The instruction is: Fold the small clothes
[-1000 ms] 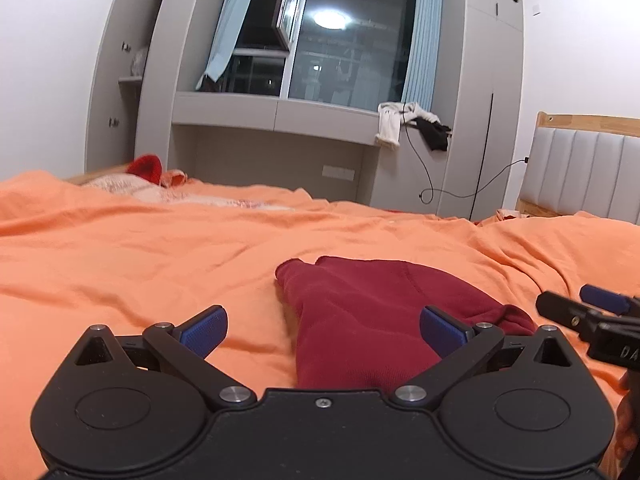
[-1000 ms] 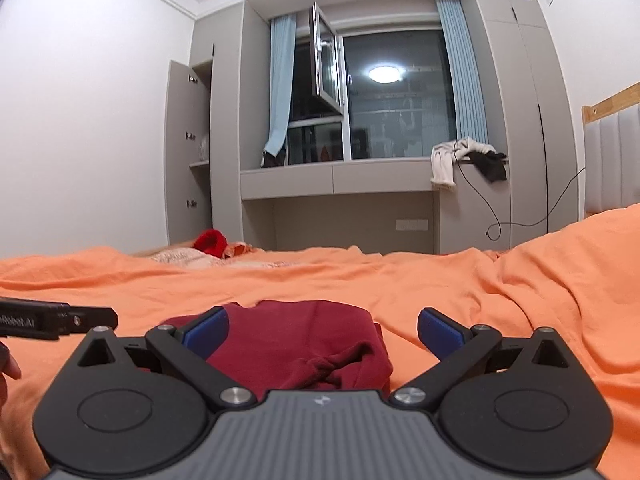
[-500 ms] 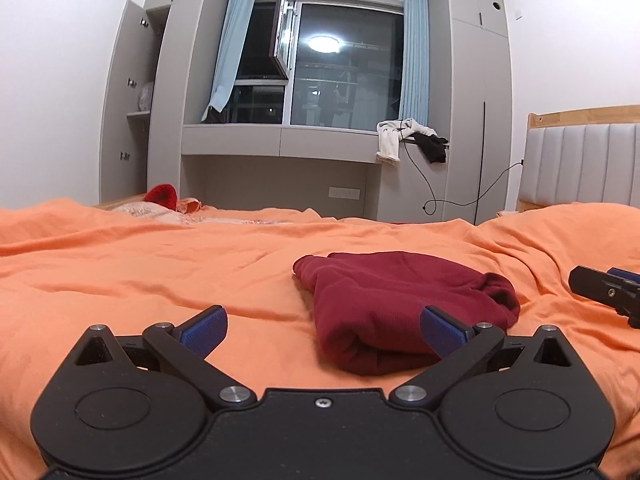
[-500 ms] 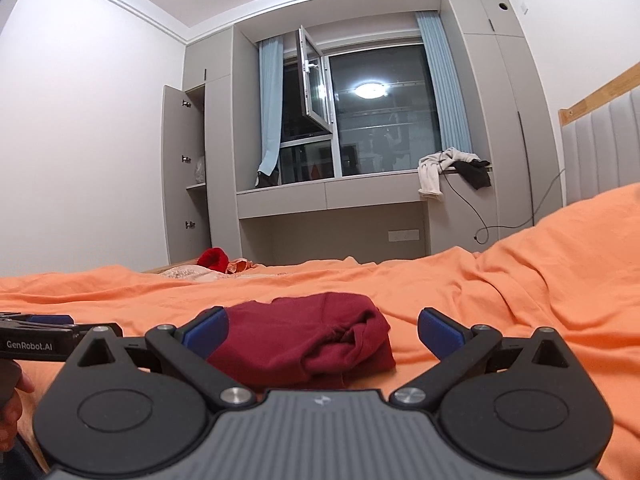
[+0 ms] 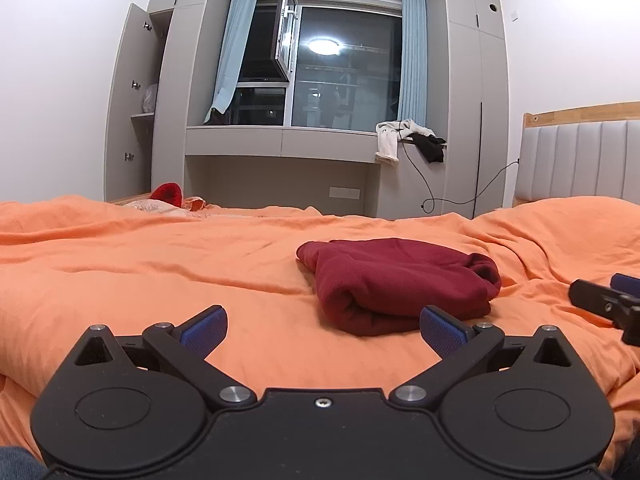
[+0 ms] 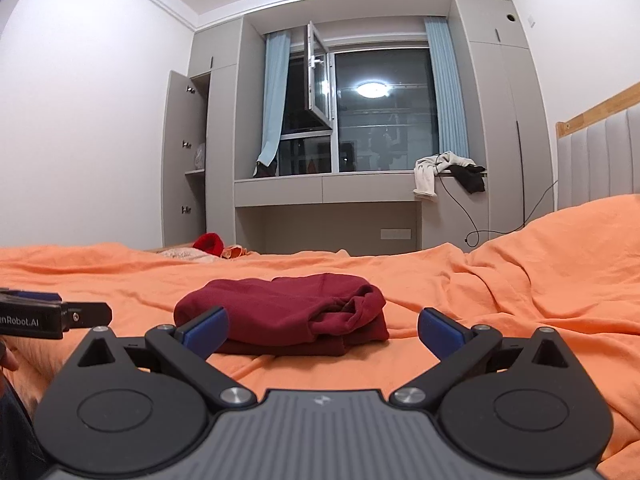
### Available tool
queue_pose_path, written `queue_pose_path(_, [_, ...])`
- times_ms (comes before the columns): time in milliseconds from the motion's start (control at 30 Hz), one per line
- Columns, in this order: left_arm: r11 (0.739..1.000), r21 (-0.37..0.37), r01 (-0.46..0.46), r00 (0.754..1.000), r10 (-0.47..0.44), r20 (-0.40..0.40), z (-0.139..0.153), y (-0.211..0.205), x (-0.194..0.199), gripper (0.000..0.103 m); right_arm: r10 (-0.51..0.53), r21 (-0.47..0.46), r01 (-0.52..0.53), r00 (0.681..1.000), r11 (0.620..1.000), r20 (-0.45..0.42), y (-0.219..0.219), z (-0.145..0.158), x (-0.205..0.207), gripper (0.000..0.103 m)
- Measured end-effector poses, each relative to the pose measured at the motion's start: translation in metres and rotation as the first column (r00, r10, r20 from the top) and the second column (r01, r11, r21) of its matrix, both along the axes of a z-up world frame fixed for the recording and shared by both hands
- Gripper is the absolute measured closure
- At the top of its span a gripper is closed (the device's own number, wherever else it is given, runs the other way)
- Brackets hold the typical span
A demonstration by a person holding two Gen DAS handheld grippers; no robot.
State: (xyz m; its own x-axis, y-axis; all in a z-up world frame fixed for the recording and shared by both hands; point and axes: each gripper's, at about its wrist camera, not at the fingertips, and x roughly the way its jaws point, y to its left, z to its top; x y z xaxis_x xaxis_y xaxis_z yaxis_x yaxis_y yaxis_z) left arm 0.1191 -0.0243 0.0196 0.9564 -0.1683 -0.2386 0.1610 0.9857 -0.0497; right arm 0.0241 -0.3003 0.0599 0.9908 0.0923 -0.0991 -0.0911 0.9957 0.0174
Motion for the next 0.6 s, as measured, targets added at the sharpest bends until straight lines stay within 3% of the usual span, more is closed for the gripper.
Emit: queue_pose_path(600, [1.0, 0.011, 0.002, 1.0, -0.002, -0.012, -0.0007, -0.0023, 0.0001, 0.001, -0.001, -0.026, 0.001, 1.0, 1.0, -0.013, 0.0034, -0.0042, 0.0014, 0.0])
